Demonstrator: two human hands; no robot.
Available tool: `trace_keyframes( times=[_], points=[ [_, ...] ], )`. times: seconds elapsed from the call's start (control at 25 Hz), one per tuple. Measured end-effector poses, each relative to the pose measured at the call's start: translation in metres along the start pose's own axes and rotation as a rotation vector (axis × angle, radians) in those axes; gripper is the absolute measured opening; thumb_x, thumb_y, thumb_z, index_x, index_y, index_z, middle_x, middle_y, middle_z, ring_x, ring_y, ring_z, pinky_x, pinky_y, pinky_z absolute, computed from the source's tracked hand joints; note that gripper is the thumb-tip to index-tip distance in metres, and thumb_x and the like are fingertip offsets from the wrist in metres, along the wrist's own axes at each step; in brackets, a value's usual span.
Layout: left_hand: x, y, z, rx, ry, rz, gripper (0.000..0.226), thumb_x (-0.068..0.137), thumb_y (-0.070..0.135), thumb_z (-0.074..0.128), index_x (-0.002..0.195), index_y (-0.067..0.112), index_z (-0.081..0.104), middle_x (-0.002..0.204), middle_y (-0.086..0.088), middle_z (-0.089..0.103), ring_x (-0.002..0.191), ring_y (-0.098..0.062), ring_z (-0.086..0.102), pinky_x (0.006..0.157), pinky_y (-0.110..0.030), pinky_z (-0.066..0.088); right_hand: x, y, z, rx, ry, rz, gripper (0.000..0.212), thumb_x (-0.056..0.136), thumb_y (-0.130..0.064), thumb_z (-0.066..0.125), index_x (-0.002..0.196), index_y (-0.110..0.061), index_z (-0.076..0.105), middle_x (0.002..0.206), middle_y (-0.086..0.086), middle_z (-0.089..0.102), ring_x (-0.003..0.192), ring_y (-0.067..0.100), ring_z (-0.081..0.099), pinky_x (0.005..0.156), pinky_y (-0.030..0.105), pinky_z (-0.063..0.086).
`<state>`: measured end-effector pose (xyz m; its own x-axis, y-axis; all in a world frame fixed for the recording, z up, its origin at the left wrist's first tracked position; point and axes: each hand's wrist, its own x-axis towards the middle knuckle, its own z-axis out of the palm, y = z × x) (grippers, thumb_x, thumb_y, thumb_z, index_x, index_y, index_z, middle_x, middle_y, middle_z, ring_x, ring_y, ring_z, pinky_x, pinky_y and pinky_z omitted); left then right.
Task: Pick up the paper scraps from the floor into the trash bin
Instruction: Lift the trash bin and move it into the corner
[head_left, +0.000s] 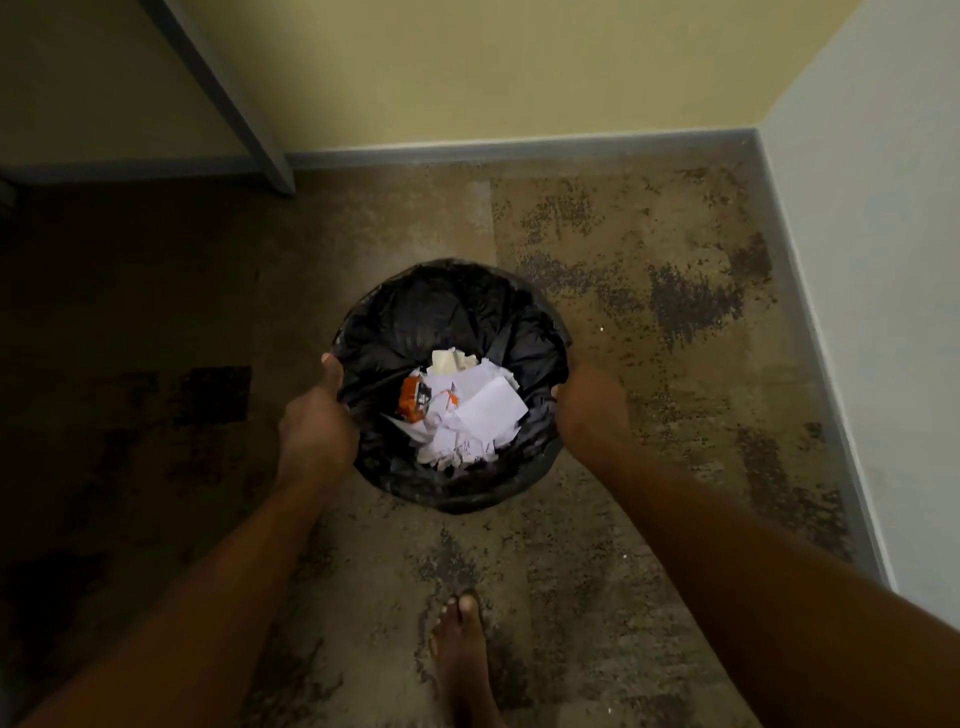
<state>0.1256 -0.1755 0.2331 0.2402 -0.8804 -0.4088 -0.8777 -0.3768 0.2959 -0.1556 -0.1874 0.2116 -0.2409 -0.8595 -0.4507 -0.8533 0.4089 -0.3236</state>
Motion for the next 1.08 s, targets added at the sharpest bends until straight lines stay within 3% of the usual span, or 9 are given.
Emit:
trace_keyframes(
  times=[0.08,0.2,0.4,0.48,0.56,0.72,0.88,1.08],
  points=[
    [0.001,0.006,-0.007,-0.028,-0.031,0.011,0.069,0.099,0.008,0.049,0.159,0.023,0.018,0.112,-0.025,0.064,0.100,-0.041,0.060,0.088,-0.046,0.051,-0.001,0.004,-0.010,0.019,-0.072,0.049,0.024,0.099,-0.014,0.048,0.077,-0.006,0.049,0.074,0.006,0.048,0.079,0.025,0.049,0.069,0.031,0.037],
    [0.015,0.030,-0.016,-0.083,-0.047,0.083,0.068,0.099,0.011,0.049,0.159,0.025,0.020,0.117,-0.023,0.064,0.102,-0.040,0.062,0.090,-0.048,0.053,0.003,0.017,-0.027,0.059,-0.082,0.073,0.015,0.100,-0.019,0.048,0.104,-0.005,0.052,0.089,0.013,0.058,0.077,0.029,0.052,0.068,0.033,0.038],
    [0.038,0.092,-0.018,-0.077,-0.040,0.196,0.065,0.099,0.010,0.049,0.157,0.022,0.023,0.112,-0.022,0.063,0.096,-0.041,0.061,0.075,-0.037,0.045,0.030,0.050,-0.073,0.185,-0.022,0.026,0.011,0.099,-0.016,0.047,0.109,-0.014,0.050,0.086,0.003,0.056,0.074,0.023,0.055,0.064,0.033,0.045],
    [0.049,0.125,-0.015,-0.111,-0.028,0.252,0.065,0.097,0.008,0.049,0.156,0.021,0.024,0.112,-0.022,0.063,0.095,-0.041,0.060,0.074,-0.035,0.042,0.046,0.061,-0.105,0.299,-0.006,0.016,0.032,0.100,-0.014,0.046,0.132,-0.015,0.046,0.103,-0.003,0.053,0.088,0.022,0.056,0.076,0.036,0.047],
    [0.065,0.165,-0.005,-0.150,-0.023,0.305,0.064,0.097,0.010,0.049,0.155,0.024,0.025,0.114,-0.019,0.062,0.098,-0.039,0.059,0.077,-0.037,0.045,0.071,0.084,-0.134,0.369,0.023,0.030,0.054,0.101,-0.017,0.046,0.151,-0.012,0.025,0.123,0.005,0.055,0.109,0.029,0.056,0.088,0.039,0.046],
    [0.102,0.254,0.022,-0.213,-0.026,0.392,0.063,0.099,0.012,0.048,0.156,0.022,0.025,0.118,-0.018,0.061,0.103,-0.038,0.058,0.079,-0.036,0.044,0.138,0.150,-0.175,0.300,0.164,-0.019,0.047,0.099,-0.028,0.050,0.144,-0.016,0.039,0.131,0.009,0.059,0.112,0.032,0.058,0.079,0.030,0.040],
    [0.147,0.338,0.053,-0.271,-0.017,0.504,0.062,0.097,0.011,0.047,0.155,0.023,0.029,0.121,-0.017,0.063,0.105,-0.038,0.060,0.078,-0.038,0.048,0.208,0.202,-0.216,0.231,0.254,-0.034,0.045,0.093,-0.040,0.045,0.124,-0.009,0.051,0.114,0.017,0.063,0.100,0.035,0.060,0.071,0.031,0.035],
    [0.184,0.414,0.074,-0.377,-0.030,0.482,0.062,0.096,0.003,0.044,0.154,0.025,0.034,0.125,0.000,0.061,0.104,-0.020,0.055,0.082,-0.026,0.037,0.274,0.237,-0.245,0.290,0.340,-0.085,0.046,0.095,-0.041,0.048,0.128,-0.010,0.051,0.109,0.016,0.066,0.087,0.025,0.058,0.072,0.029,0.038]
  ],
)
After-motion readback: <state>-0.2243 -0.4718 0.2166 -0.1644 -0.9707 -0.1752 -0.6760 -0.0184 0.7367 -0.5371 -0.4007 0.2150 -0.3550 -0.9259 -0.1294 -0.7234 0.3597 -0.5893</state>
